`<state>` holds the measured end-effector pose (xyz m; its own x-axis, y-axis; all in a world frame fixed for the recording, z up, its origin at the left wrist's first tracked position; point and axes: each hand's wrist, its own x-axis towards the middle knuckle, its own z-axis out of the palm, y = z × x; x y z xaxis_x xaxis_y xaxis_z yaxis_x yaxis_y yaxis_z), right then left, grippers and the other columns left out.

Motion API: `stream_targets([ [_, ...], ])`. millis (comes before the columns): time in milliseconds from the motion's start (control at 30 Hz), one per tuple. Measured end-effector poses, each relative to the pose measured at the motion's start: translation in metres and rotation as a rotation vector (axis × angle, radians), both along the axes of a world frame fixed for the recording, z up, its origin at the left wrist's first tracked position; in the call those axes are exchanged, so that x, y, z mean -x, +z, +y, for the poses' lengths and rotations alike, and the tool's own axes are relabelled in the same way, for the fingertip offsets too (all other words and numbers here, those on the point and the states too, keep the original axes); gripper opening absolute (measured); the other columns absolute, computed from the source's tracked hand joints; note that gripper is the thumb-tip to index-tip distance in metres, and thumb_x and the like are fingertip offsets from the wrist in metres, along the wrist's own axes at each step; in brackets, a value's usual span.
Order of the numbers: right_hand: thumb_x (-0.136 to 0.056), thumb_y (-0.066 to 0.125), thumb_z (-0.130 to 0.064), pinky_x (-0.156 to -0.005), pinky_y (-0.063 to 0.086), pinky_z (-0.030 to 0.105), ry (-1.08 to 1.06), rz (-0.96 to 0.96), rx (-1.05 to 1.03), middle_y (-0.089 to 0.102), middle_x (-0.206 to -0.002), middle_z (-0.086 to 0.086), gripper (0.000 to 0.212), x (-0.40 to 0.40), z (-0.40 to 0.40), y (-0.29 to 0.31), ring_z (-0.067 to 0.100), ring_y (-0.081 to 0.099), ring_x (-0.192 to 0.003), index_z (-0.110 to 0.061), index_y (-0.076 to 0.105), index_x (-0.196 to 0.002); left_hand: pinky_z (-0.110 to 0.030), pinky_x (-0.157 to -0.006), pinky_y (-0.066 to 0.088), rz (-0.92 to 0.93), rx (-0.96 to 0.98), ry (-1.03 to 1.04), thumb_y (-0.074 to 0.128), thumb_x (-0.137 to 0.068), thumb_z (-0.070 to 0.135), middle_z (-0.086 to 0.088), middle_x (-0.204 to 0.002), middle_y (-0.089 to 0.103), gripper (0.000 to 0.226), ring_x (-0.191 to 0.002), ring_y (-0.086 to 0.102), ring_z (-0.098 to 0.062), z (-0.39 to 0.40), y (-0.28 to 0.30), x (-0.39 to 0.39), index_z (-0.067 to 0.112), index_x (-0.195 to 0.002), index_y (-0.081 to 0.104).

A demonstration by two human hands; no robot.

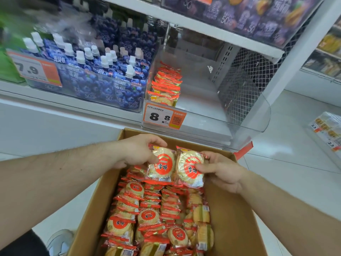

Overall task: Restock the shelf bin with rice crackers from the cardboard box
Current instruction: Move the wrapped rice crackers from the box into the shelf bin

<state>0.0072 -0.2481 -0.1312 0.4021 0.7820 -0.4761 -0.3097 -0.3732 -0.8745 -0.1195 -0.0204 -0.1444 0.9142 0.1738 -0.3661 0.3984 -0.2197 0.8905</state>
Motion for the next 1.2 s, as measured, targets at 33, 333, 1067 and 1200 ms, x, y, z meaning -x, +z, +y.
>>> stream_targets([
  [33,-0.062,0.087,-0.017,-0.081,0.058,0.036,-0.008,0.009,-0.036,0.072,-0.101,0.018,0.042,0.007,0.004,0.005,0.027,0.071,-0.092,-0.006,0.073,-0.100,-0.036,-0.068,0.058,-0.008,0.020,-0.014,0.069,-0.081,-0.003,-0.003,-0.105,0.064,0.051,-0.079,0.065,-0.017,-0.003,0.003,0.000,0.036,-0.113,0.062],
  [333,-0.056,0.085,-0.015,-0.081,0.052,0.055,-0.191,-0.323,0.013,0.069,-0.085,0.015,0.052,0.042,0.025,0.010,0.032,0.066,-0.078,-0.010,0.053,-0.097,-0.041,-0.080,0.050,-0.054,0.213,-0.104,0.064,-0.057,-0.004,-0.023,-0.117,0.062,0.067,-0.089,0.062,-0.028,-0.016,0.026,0.008,0.031,-0.114,0.060],
  [1067,-0.074,0.082,-0.009,-0.081,0.049,0.017,-0.189,-1.299,-0.143,0.067,-0.094,-0.015,0.042,-0.025,0.071,0.146,0.004,0.065,-0.087,-0.034,0.061,-0.102,-0.007,-0.080,0.040,-0.640,-0.360,0.373,0.074,-0.078,0.013,0.012,-0.122,0.037,0.059,-0.108,0.050,-0.002,0.016,0.065,0.008,0.035,-0.123,0.041],
  [1200,-0.071,0.085,-0.019,-0.091,0.051,0.032,-0.028,-1.359,0.099,0.068,-0.101,-0.009,0.043,-0.046,0.092,0.134,0.013,0.064,-0.096,-0.029,0.063,-0.108,-0.023,-0.097,0.040,-0.567,-0.423,0.393,0.074,-0.077,0.013,0.009,-0.126,0.031,0.073,-0.112,0.044,-0.007,0.018,0.060,0.004,0.026,-0.138,0.035],
])
